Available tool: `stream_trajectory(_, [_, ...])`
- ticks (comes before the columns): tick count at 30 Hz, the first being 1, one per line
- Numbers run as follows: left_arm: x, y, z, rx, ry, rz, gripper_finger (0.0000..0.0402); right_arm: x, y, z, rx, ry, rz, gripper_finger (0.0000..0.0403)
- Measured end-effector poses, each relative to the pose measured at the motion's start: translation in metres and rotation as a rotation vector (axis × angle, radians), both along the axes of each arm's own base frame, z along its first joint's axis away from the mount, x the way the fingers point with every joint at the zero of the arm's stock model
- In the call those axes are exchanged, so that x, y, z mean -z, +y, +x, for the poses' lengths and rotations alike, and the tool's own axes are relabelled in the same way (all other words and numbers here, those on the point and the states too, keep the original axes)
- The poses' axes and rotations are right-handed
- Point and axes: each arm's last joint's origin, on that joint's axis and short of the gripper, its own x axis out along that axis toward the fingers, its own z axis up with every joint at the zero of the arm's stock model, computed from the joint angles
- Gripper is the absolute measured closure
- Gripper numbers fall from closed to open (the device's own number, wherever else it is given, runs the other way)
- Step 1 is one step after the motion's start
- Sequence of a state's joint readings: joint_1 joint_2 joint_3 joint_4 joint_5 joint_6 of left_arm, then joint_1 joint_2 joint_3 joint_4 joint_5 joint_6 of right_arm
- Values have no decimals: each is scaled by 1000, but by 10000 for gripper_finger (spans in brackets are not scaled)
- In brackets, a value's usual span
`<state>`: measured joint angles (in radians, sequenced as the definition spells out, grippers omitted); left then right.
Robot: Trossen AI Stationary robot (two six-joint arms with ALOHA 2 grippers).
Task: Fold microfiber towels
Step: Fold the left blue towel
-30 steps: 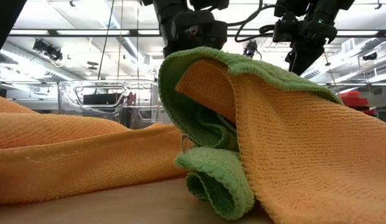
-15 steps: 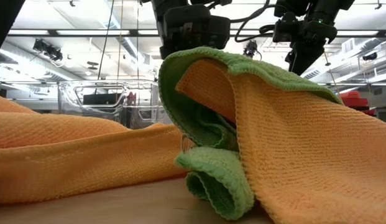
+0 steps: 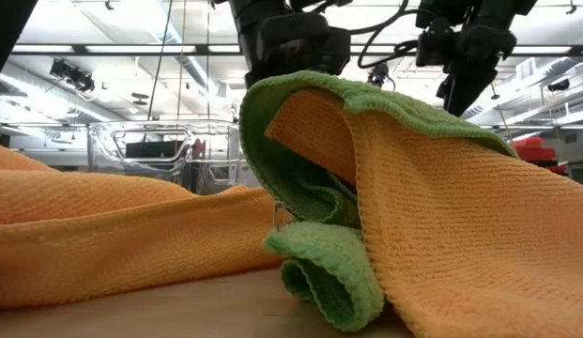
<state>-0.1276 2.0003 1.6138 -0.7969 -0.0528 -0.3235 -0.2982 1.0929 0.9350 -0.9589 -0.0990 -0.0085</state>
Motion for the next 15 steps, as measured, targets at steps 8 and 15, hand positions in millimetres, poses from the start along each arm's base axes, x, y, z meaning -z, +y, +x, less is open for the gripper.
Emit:
stream_trajectory(8, [-5,-1,11,-17,-126,-7,306,36,29,1,-77,58,58,238])
stream_trajectory(15, [-5,7,10,-45,-112,22,320,59,51,-1,-117,97,18,238])
